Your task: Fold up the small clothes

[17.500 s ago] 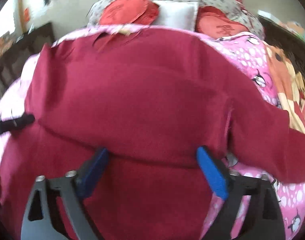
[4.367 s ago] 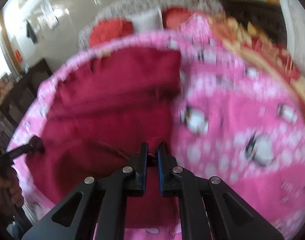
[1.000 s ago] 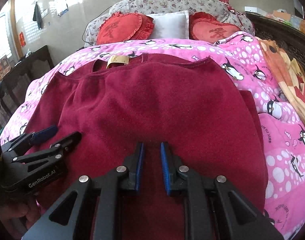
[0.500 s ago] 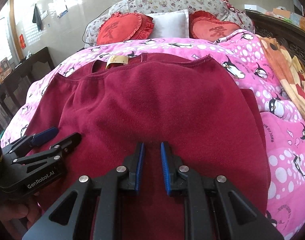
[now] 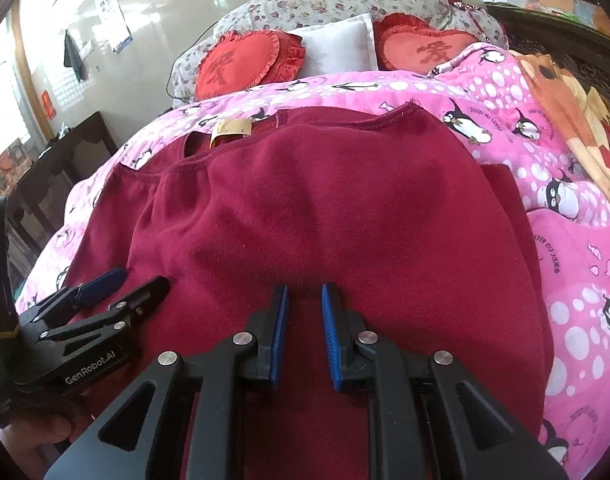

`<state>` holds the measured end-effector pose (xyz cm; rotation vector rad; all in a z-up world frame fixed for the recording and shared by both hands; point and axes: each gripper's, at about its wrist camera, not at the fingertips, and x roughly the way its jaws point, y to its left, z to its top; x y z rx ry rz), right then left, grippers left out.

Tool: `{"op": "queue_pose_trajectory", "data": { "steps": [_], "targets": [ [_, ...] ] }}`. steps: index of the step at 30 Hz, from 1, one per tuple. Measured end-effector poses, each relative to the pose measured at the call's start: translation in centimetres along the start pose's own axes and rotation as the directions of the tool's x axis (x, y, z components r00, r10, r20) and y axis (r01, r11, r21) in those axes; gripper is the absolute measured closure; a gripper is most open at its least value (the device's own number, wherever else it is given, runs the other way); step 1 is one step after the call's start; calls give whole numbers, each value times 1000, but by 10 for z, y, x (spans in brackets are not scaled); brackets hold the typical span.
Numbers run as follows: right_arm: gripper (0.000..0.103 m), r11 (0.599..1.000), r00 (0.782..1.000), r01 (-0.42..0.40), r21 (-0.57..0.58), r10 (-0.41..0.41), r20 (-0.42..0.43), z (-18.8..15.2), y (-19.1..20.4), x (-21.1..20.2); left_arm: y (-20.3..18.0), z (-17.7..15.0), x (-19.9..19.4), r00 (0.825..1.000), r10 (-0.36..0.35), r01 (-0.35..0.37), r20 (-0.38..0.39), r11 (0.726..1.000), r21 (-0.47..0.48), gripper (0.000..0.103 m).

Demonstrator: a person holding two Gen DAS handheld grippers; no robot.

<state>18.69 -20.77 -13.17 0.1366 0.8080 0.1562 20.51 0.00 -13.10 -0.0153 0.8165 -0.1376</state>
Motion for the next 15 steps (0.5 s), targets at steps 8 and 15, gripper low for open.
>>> {"op": "queue_pose_trajectory", "data": {
  "steps": [8,15],
  "targets": [
    [103,964,978,206,-168,-206,17,-1,37,6,-6,3,1,1000,24,-24,-11,1000,21,35],
    [103,950,973,231,-208,-229,34,7,49,-50,16,-23,-84,996,-83,84,15,991,-103,30]
  ]
}}
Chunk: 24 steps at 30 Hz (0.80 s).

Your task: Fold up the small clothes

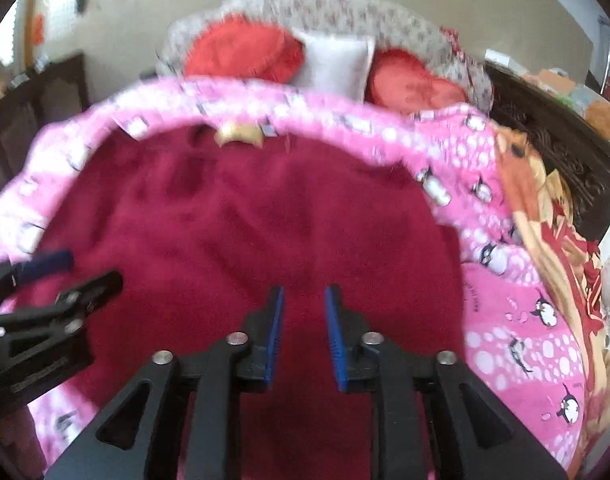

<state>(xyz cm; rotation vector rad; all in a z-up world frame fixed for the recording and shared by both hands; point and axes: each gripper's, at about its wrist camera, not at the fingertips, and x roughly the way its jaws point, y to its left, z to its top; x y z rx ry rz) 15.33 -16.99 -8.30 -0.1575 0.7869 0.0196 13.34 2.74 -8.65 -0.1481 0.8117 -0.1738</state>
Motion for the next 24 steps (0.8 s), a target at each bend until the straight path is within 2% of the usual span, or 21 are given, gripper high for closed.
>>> {"op": "queue_pose_trajectory", "data": {
  "steps": [1,3,5,7,8,9,11,14,20,23,24],
  "targets": [
    [101,1000,1000,-1,-1,1,16,-7,0,-11,5,-12,-14,1000,-13,13,20,1000,-13,27],
    [101,1000,999,-31,3,31,24,-22,-1,-20,22,-40,-37,999,-18,21,40,998,-62,27],
    [101,995,996,-90,38,90,-2,-39,-2,-17,36,-55,-42,1000,-20,22,23,994,-105,27],
    [101,996,996,-83,38,84,-33,-50,2,-5,52,-66,-37,1000,-26,25,-9,990,-138,27],
    [100,996,996,-78,36,79,-41,-55,4,0,61,-70,-31,997,-64,57,-31,981,-184,27],
    [99,997,996,-74,31,75,-43,-59,5,2,68,-72,-25,994,-101,88,-44,970,-228,27],
    [99,998,998,-58,18,58,-31,-61,9,2,82,-72,-20,987,-162,152,-7,942,-300,25],
    [99,999,998,-52,11,52,-18,-64,11,0,90,-62,-11,972,-234,222,12,905,-364,12],
    [99,997,997,-72,27,72,-18,-64,7,1,108,-42,3,962,-266,265,67,838,-477,10],
    [99,997,998,-67,22,68,-17,-63,8,2,118,-34,9,949,-301,302,94,778,-550,11],
    [99,998,998,-67,22,67,-17,-64,9,2,119,-32,9,934,-342,338,104,749,-569,17]
  ]
}}
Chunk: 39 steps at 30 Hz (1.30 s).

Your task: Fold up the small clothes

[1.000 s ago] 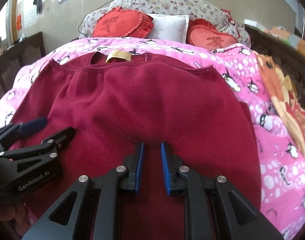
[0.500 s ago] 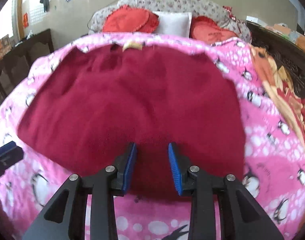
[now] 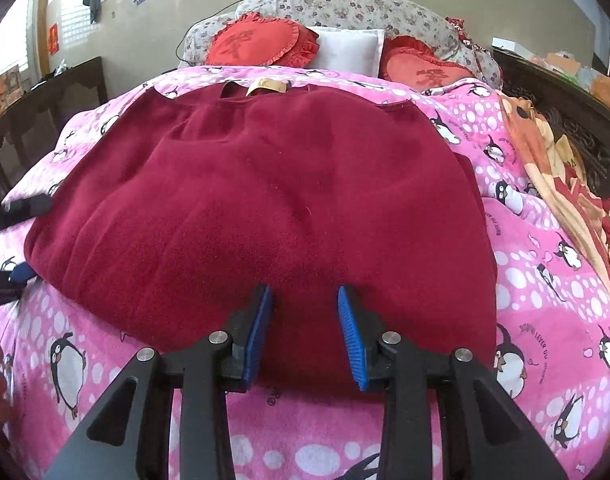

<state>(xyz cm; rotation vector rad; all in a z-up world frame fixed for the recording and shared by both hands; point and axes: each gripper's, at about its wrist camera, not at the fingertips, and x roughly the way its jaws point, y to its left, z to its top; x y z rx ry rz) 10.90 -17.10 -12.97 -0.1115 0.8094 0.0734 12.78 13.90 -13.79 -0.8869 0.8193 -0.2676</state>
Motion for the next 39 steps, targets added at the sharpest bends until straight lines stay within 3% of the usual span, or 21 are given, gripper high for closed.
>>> {"op": "queue_pose_trajectory", "data": {
  "steps": [1,3,5,7,9,16,19,23,24,26,28,32,35,39],
  "targets": [
    [99,1000,1000,-1,1,1,0,0,0,0,-2,-1,0,999,-34,33,-20,999,-11,33],
    [99,1000,1000,-1,1,1,0,0,0,0,-10,-2,-2,998,-49,51,-45,998,41,45],
    [99,1000,1000,-3,2,3,0,0,0,0,-6,3,-1,999,47,-46,-15,995,92,47],
    [99,1000,1000,-2,1,2,-2,0,0,0,9,8,0,993,119,-118,-3,992,42,65],
    [99,1000,1000,0,-1,0,-2,-1,1,0,16,9,1,993,115,-115,-1,993,25,65],
    [98,1000,998,20,-24,-22,-52,14,5,-6,15,-2,2,993,102,-107,53,990,97,70],
    [98,997,997,-82,1,82,4,59,17,-27,12,-8,0,992,100,-109,73,986,129,69],
    [97,962,962,-270,-28,269,-48,118,59,-22,6,-10,2,985,147,-160,88,972,169,68],
    [97,947,946,-319,-42,315,-77,131,73,-16,3,-11,3,982,164,-179,94,966,186,68],
    [96,892,887,-447,-67,433,-157,159,106,-1,1,-12,4,981,169,-185,98,964,190,68],
    [93,869,864,-485,-94,460,-203,178,131,17,5,-10,4,985,149,-164,92,971,175,70],
    [92,905,849,-425,-1,399,-347,209,163,78,13,-8,1,990,111,-122,84,983,140,76],
    [92,959,850,-273,73,276,-448,216,175,114,15,-7,0,992,96,-106,79,985,135,79],
    [90,988,820,-136,77,156,-551,213,200,140,14,-8,-1,993,87,-98,84,986,138,79]
  ]
}}
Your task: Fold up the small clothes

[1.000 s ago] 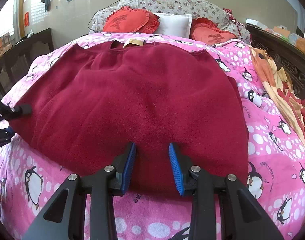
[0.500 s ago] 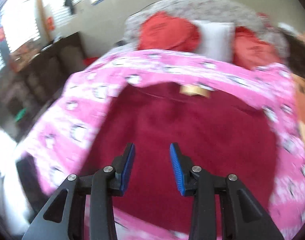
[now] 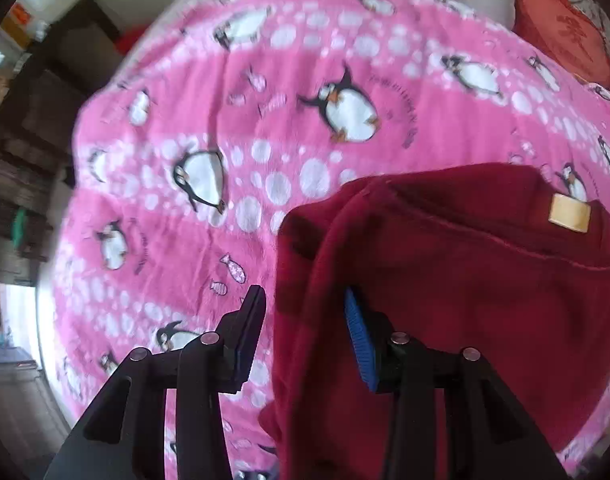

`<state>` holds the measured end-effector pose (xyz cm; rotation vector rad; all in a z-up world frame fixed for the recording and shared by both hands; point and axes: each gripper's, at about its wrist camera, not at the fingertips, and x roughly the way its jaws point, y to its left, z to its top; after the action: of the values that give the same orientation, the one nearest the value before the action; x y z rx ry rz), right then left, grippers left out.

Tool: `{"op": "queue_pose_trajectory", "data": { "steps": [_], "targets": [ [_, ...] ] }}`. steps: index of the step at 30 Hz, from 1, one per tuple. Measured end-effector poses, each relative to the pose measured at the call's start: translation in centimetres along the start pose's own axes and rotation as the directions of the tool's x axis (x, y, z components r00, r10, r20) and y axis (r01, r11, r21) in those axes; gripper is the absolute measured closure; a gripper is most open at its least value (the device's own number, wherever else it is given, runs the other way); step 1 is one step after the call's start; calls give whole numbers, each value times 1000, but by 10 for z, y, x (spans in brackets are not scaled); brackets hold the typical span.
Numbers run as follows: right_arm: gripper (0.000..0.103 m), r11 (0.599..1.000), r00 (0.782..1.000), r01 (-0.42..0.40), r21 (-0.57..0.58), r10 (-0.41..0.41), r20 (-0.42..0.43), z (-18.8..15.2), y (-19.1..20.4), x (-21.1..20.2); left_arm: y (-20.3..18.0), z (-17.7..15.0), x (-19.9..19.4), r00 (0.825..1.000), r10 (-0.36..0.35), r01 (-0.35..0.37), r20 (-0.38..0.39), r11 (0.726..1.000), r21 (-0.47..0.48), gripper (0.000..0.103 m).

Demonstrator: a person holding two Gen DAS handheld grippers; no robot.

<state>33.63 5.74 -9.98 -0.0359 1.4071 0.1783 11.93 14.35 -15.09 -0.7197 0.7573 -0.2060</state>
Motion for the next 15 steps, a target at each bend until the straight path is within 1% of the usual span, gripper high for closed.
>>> {"op": "queue_pose_trajectory", "data": {
  "steps": [3,4,6,7,8,10,11,12,13,15],
  "targets": [
    [89,988,991,135,-70,-136,-3,3,19,13,-2,-1,-2,1000,0,0,8,1000,15,79],
    [89,971,978,209,-111,-211,1,4,27,20,-3,-2,-2,1000,2,-2,8,1000,18,79],
    [89,940,954,295,-171,-299,4,5,37,32,-3,-2,-2,1000,3,-3,7,1000,19,80],
    [89,926,943,327,-187,-332,6,5,39,36,-3,-2,-2,1000,4,-4,6,1000,19,80],
    [89,917,937,343,-203,-349,8,3,42,39,-3,-2,-2,1000,6,-6,3,1000,17,81],
    [97,906,931,362,-220,-364,30,-2,43,36,-4,-2,0,1000,13,-13,-4,1000,18,85],
    [103,910,935,353,-216,-354,35,-4,42,32,-6,-2,0,1000,17,-17,-10,1000,26,86],
    [103,920,942,334,-206,-333,40,-8,39,26,-10,0,-1,1000,24,-23,-20,999,37,89],
    [103,935,954,298,-194,-295,44,-12,30,15,-16,1,-3,999,32,-31,-23,998,55,90],
    [103,953,969,247,-173,-241,55,-22,10,-2,-31,5,-12,1000,23,-23,-2,996,88,91]
  ]
}}
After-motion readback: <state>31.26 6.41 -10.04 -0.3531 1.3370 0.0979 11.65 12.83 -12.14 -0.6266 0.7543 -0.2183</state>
